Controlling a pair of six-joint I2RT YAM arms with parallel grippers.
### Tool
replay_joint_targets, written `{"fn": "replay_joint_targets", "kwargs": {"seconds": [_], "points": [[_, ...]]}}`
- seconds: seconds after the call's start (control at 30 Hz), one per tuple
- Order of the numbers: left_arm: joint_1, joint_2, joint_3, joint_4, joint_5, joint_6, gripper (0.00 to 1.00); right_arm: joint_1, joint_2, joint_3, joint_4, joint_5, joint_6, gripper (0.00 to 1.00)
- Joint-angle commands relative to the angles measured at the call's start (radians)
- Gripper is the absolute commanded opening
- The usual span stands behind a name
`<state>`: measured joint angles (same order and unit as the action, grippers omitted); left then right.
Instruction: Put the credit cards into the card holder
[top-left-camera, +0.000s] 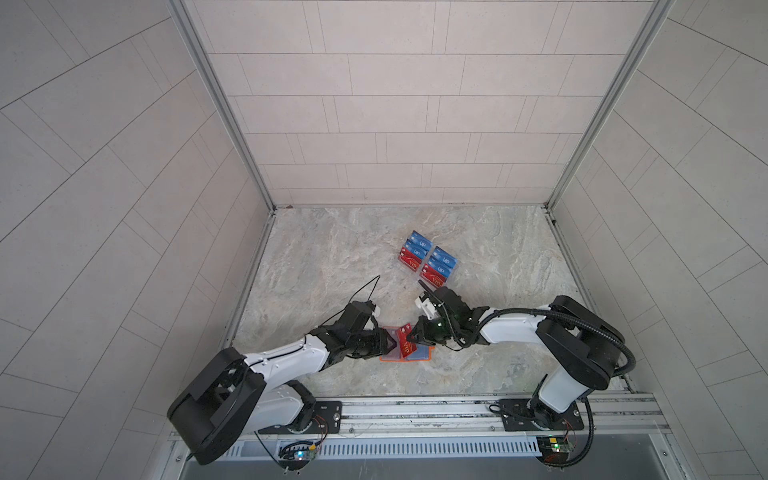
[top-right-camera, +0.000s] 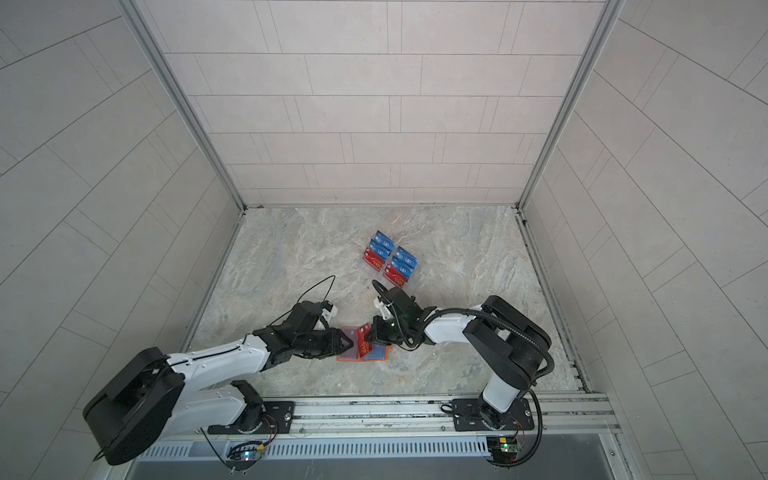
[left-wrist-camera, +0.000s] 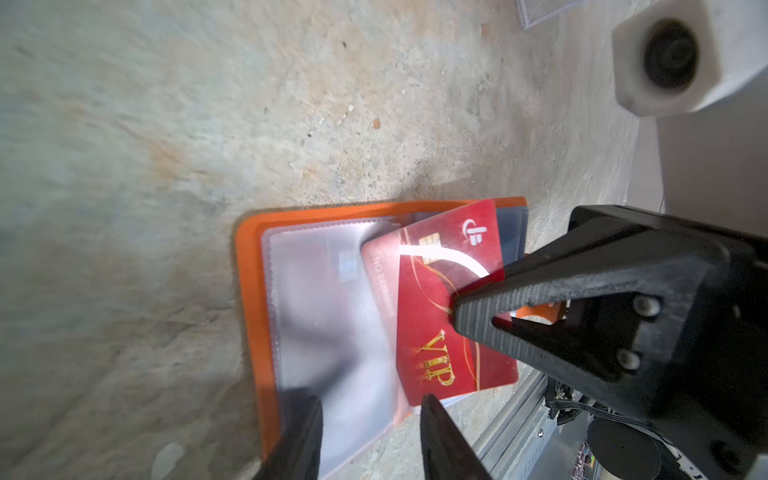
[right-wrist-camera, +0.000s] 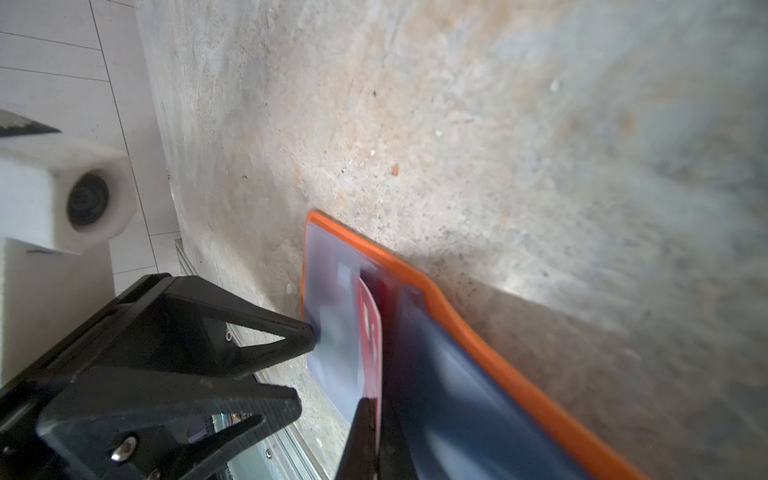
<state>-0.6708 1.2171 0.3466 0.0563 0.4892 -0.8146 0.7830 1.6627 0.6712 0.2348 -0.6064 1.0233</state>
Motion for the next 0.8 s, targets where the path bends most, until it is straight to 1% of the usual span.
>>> {"fn": "replay_joint_targets", "kwargs": {"seconds": [0.0, 0.53, 0.77], "points": [[-0.007, 0.004, -0.017, -0.009, -0.002, 0.002, 0.43, 0.015, 0.041, -0.029, 0.014, 0.053, 0.043, 0.00], [-0.017, 0.015, -0.013, -0.007, 0.002, -0.005, 0.44, 0.025, 0.076, -0.100, 0.198, 0.098, 0.117, 0.00], [-0.021, 0.028, -0.013, 0.000, 0.001, -0.013, 0.43, 0.038, 0.066, -0.110, 0.211, 0.137, 0.122, 0.00]]}}
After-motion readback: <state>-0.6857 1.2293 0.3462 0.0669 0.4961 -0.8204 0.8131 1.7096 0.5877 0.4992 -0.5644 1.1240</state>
